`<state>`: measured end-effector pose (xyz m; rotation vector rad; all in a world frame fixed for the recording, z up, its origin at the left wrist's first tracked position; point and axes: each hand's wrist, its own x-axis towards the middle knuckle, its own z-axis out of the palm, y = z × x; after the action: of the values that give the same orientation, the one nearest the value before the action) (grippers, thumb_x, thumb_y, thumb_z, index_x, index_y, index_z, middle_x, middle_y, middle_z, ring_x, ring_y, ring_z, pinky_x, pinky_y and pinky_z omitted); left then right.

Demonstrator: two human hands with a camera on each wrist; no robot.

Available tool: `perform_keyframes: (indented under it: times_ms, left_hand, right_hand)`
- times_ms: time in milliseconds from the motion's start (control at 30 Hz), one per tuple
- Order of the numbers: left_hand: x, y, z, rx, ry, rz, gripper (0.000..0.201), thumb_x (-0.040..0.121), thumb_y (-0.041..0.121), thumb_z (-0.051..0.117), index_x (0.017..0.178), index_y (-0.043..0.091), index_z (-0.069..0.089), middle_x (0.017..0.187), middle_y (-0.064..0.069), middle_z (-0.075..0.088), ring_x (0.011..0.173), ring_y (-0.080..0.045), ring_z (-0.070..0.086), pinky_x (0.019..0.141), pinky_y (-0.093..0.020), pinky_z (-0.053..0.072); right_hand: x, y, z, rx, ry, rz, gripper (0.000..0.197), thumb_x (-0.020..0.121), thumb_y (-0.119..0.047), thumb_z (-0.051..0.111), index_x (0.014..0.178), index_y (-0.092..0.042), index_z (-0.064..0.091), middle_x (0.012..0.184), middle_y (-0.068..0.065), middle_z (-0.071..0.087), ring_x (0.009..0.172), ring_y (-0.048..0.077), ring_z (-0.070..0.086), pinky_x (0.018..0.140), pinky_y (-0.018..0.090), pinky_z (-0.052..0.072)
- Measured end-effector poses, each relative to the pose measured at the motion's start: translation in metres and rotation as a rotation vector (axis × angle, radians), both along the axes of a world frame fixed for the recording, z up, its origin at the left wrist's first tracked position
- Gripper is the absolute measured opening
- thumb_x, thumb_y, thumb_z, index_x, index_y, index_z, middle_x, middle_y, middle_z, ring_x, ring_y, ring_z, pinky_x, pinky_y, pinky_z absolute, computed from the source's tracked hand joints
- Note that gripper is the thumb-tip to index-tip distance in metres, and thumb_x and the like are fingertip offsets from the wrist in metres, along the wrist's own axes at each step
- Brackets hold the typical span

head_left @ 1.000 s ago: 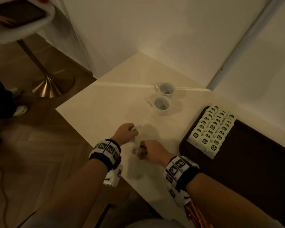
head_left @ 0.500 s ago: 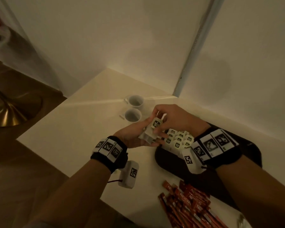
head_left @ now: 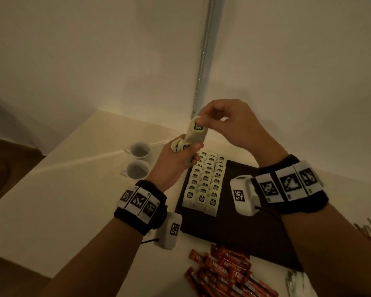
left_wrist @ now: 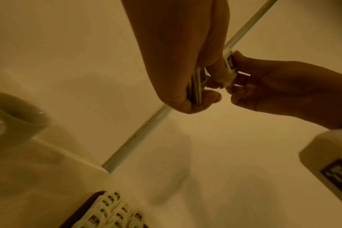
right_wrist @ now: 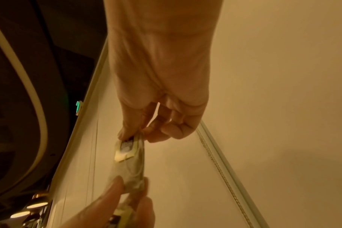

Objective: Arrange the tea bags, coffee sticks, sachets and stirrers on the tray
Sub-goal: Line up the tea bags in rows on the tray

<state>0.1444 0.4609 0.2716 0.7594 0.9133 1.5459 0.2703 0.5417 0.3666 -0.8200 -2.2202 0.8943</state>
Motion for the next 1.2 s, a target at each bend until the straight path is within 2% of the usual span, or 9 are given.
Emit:
perform_keyframes:
  times_ms: [167,333,433,567,667,767,833,1000,1200]
  left_hand:
    - [0.011,0.007,0.016,0.071,0.014,0.023,0.017,0.08,0.011,0.069,0.095,0.013,0.06,0.075,0.0,0.066,0.056,-0.012,0.054,0.055,-0.021,0.047]
    - [0.02,0.007,0.023,0.065,-0.038,-0.001,0.018,0.08,0.015,0.064,0.097,0.012,0.059,0.075,-0.001,0.065,0.058,-0.012,0.054,0.057,-0.021,0.048]
    - [0.022,0.005,0.025,0.063,-0.073,-0.01,0.018,0.077,0.017,0.061,0.095,0.013,0.059,0.074,0.0,0.064,0.057,-0.011,0.054,0.057,-0.021,0.048]
    - [0.023,0.003,0.028,0.058,-0.108,-0.013,0.013,0.078,0.019,0.059,0.089,0.013,0.058,0.073,0.001,0.064,0.056,-0.01,0.055,0.057,-0.021,0.047]
    - [0.024,0.001,0.029,0.058,-0.146,0.0,0.011,0.079,0.02,0.058,0.089,0.013,0.058,0.073,0.002,0.065,0.057,-0.009,0.056,0.058,-0.021,0.046]
    - [0.025,0.0,0.03,0.061,-0.167,0.006,0.011,0.079,0.02,0.058,0.088,0.014,0.057,0.072,0.003,0.065,0.056,-0.008,0.056,0.058,-0.021,0.046]
    - [0.025,-0.001,0.03,0.058,-0.181,0.011,0.009,0.079,0.02,0.058,0.086,0.014,0.058,0.072,0.003,0.065,0.056,-0.009,0.056,0.058,-0.021,0.046]
    - [0.027,-0.002,0.03,0.044,-0.253,0.023,0.009,0.079,0.021,0.058,0.086,0.014,0.058,0.071,0.003,0.065,0.056,-0.009,0.057,0.056,-0.019,0.048]
    - [0.028,-0.002,0.031,0.048,-0.268,0.01,0.009,0.08,0.021,0.057,0.086,0.015,0.061,0.071,0.002,0.064,0.057,-0.009,0.057,0.057,-0.019,0.048]
  right_hand:
    - [0.002,-0.002,0.027,0.096,-0.042,-0.022,0.007,0.078,-0.025,0.075,0.082,-0.02,0.071,0.071,-0.001,0.066,0.06,0.001,0.052,0.06,0.012,0.044]
    - [0.0,-0.006,0.046,0.161,-0.183,0.011,0.01,0.079,-0.028,0.073,0.084,-0.019,0.071,0.078,-0.008,0.066,0.063,0.002,0.061,0.058,0.011,0.049]
    - [-0.003,-0.007,0.05,0.198,-0.218,0.025,0.013,0.079,-0.027,0.074,0.087,-0.017,0.073,0.072,-0.009,0.064,0.059,-0.002,0.059,0.055,0.008,0.045]
    - [-0.005,-0.009,0.05,0.196,-0.14,0.015,0.012,0.077,-0.027,0.075,0.086,-0.019,0.072,0.074,-0.009,0.066,0.064,0.002,0.06,0.059,0.01,0.047]
    - [-0.006,-0.013,0.05,0.155,-0.143,0.037,0.026,0.073,-0.029,0.078,0.096,-0.019,0.069,0.079,-0.007,0.066,0.07,0.002,0.06,0.065,0.008,0.047]
    - [-0.006,-0.013,0.048,0.149,-0.206,0.035,0.02,0.076,-0.027,0.076,0.093,-0.021,0.069,0.078,-0.005,0.066,0.072,0.008,0.061,0.071,0.019,0.05]
    - [-0.006,-0.013,0.047,0.165,-0.193,0.021,0.014,0.078,-0.031,0.074,0.087,-0.022,0.069,0.074,-0.008,0.064,0.07,0.007,0.059,0.07,0.019,0.049]
    - [-0.005,-0.009,0.041,0.214,-0.209,-0.014,0.024,0.079,-0.036,0.072,0.081,-0.013,0.071,0.08,0.0,0.067,0.073,0.014,0.061,0.071,0.03,0.049]
    - [-0.007,-0.011,0.039,0.223,-0.142,-0.016,0.013,0.082,-0.032,0.07,0.083,-0.019,0.068,0.085,-0.005,0.064,0.076,0.011,0.059,0.072,0.023,0.047]
